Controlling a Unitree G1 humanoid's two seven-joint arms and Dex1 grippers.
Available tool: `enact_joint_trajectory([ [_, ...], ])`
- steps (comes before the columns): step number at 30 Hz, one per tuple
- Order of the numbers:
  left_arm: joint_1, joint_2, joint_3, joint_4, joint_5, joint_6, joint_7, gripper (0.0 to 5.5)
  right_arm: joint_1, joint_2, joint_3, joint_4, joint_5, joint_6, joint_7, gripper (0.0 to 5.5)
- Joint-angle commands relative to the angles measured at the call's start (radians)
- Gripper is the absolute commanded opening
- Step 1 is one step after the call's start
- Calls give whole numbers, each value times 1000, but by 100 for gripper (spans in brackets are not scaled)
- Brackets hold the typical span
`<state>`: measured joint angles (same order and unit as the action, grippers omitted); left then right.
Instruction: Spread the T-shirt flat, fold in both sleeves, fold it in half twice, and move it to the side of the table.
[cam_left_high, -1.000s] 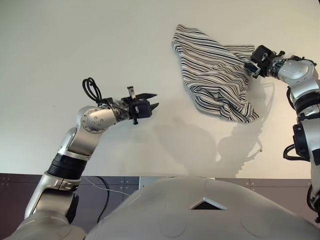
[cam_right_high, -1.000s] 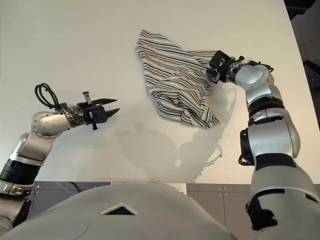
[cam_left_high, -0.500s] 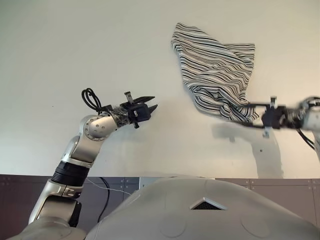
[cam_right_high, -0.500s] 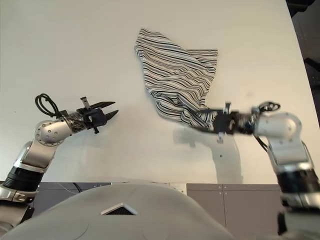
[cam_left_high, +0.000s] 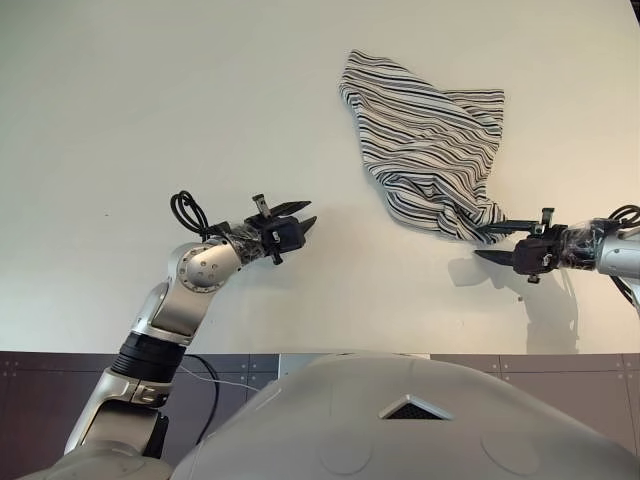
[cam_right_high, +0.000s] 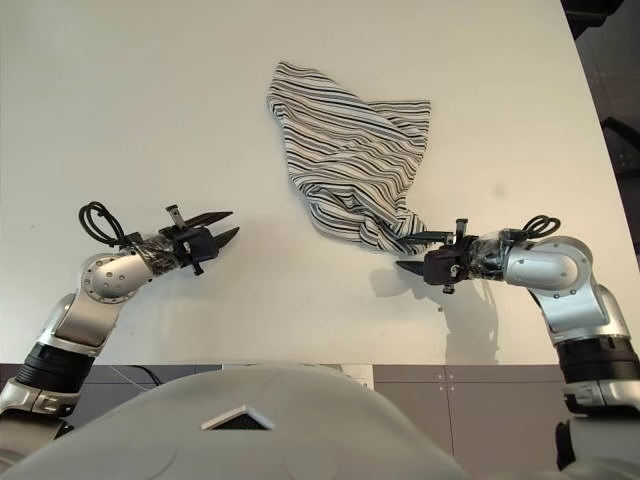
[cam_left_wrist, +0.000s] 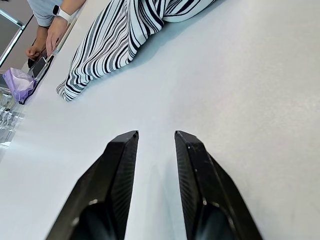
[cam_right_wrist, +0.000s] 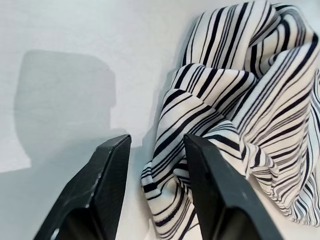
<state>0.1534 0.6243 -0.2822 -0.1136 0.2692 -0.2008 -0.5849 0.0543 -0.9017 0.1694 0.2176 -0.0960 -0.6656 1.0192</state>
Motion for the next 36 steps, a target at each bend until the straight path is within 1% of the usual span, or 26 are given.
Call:
enact_joint_trajectory([
  [1,-20,8,-7,0,13,-1,-17,135,-27,43,84,114,-55,40,22,194],
  [2,-22,9,-8,0,14,-2,-20,135,-36,45,98,137,-56,45,30,194],
  [4,-27,8,-10,0,17,0,-24,132,-53,41,126,174,-56,52,52,163],
  [9,-33,-2,-15,8,30,3,-19,132,-54,-6,174,164,31,157,198,49],
  [11,-36,-9,-17,8,32,7,-14,132,-64,-8,179,138,74,217,237,21],
  [14,-39,-19,-17,14,33,8,-6,132,-75,-5,172,88,147,315,280,15],
  [16,-36,-24,-10,23,29,8,5,132,-71,-17,152,13,228,411,321,15],
  [19,-24,-40,10,41,9,13,31,132,-22,-114,66,-271,504,702,408,15],
  [21,-16,-49,26,62,-1,12,53,132,-9,-190,-26,-465,729,908,438,15],
  [22,-12,-54,38,79,-8,10,66,132,-43,-216,-84,-539,871,1023,430,15],
  [24,-6,-60,57,113,-12,0,94,132,-213,-192,-167,-558,1135,1232,332,15],
  [25,-9,-62,60,130,-10,-7,104,132,-339,-134,-186,-496,1201,1304,243,15],
  [26,-12,-63,61,137,-7,-12,111,132,-468,-63,-199,-391,1223,1357,139,15],
  [27,-17,-65,62,142,-7,-15,116,132,-566,-10,-203,-291,1213,1396,51,15],
  [28,-20,-65,63,145,-7,-18,121,132,-637,24,-182,-174,1126,1399,-9,15],
  [30,-25,-67,65,145,-5,-22,129,132,-687,40,-113,37,932,1351,-66,15],
  [31,-26,-67,65,139,-6,-22,129,132,-676,31,-43,146,790,1266,-66,15],
  [33,-29,-66,62,121,-12,-20,119,132,-614,3,73,267,585,1117,-26,15],
  [36,-37,-60,61,92,-25,-12,98,132,-512,-27,183,347,364,879,67,15],
])
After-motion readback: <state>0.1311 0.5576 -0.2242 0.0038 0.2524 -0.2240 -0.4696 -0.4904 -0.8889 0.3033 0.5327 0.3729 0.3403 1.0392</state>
